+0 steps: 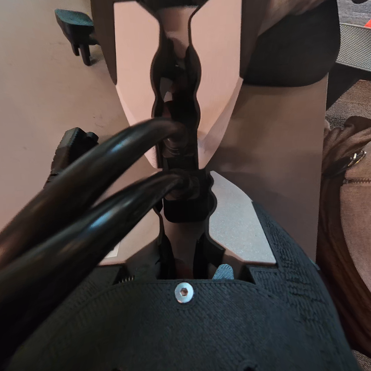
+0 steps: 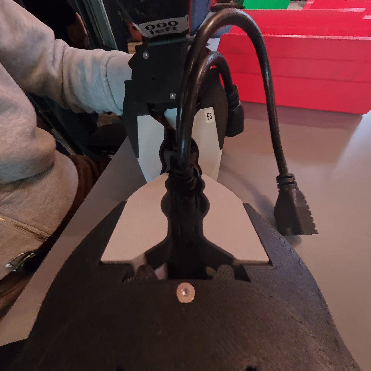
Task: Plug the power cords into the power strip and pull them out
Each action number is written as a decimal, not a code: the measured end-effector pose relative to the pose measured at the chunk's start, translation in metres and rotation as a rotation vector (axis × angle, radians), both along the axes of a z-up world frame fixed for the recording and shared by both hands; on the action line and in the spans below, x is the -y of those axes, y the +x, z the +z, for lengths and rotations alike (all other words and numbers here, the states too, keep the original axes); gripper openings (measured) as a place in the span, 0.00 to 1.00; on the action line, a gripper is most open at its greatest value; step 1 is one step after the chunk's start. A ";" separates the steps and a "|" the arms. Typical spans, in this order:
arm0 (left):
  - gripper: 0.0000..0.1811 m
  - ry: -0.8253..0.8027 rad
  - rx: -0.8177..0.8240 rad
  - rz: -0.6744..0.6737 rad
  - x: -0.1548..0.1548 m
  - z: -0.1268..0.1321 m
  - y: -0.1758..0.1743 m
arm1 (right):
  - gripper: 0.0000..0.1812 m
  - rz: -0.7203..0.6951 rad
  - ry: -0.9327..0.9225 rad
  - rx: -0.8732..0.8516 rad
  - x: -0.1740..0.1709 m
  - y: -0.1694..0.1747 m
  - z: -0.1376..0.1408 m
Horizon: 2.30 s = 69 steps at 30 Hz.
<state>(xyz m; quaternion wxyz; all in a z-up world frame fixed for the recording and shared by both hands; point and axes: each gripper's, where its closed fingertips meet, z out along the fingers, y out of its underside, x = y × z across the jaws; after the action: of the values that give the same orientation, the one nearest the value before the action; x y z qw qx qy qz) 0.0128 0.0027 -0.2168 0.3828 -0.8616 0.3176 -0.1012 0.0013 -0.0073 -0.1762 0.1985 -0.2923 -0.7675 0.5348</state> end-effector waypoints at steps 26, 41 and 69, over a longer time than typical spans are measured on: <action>0.24 0.011 0.008 -0.010 0.000 0.000 0.003 | 0.09 -0.006 -0.142 -0.007 0.007 -0.003 0.014; 0.25 0.024 -0.026 -0.011 -0.002 -0.001 0.005 | 0.08 -0.006 -0.168 -0.010 0.009 -0.001 0.016; 0.26 -0.001 -0.057 -0.029 -0.005 -0.008 0.011 | 0.08 0.014 -0.259 0.027 0.011 -0.001 0.021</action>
<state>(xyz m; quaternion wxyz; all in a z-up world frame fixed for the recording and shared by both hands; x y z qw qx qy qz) 0.0238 0.0073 -0.2246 0.3716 -0.8597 0.3406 -0.0823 0.0006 -0.0186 -0.1550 0.1449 -0.3174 -0.6967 0.6268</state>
